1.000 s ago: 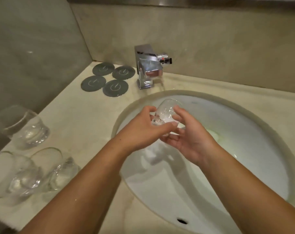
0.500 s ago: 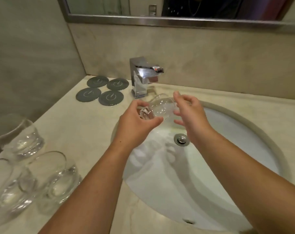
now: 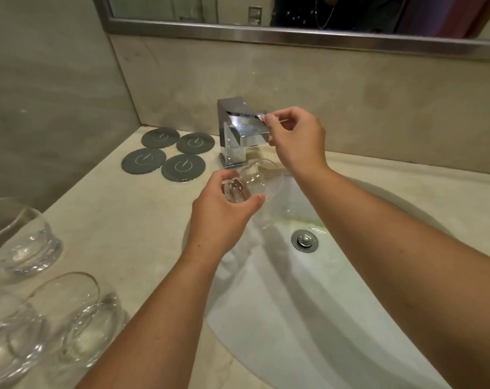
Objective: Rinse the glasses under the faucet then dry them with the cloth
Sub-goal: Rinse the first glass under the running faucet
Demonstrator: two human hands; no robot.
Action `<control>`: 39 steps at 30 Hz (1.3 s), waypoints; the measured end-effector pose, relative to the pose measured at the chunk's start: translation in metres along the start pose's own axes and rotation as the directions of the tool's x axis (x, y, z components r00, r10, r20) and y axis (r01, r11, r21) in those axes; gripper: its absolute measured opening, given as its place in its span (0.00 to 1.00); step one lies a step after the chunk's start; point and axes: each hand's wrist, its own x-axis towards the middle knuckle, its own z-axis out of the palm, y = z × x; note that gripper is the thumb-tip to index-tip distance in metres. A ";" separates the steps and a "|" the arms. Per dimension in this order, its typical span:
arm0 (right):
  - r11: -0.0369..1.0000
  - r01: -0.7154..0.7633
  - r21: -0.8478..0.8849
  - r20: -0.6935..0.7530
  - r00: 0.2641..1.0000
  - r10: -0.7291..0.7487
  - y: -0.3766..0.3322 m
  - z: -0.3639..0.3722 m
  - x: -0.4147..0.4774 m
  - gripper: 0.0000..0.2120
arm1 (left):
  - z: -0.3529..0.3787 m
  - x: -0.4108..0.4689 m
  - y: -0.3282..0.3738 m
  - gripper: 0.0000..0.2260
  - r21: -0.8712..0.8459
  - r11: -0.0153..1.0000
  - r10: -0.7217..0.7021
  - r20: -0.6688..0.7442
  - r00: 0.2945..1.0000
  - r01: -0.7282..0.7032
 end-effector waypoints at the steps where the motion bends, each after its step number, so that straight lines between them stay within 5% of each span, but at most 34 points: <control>1: 1.000 0.006 -0.006 0.001 1.000 -0.006 0.001 0.000 0.001 0.05 | 0.000 0.000 0.000 0.23 0.000 1.000 0.003 -0.004 1.000 -0.003; 39: 0.998 -0.069 0.003 0.019 0.997 0.069 0.000 -0.008 0.008 0.06 | 0.000 0.002 -0.004 0.21 0.046 0.998 0.033 0.009 0.999 -0.033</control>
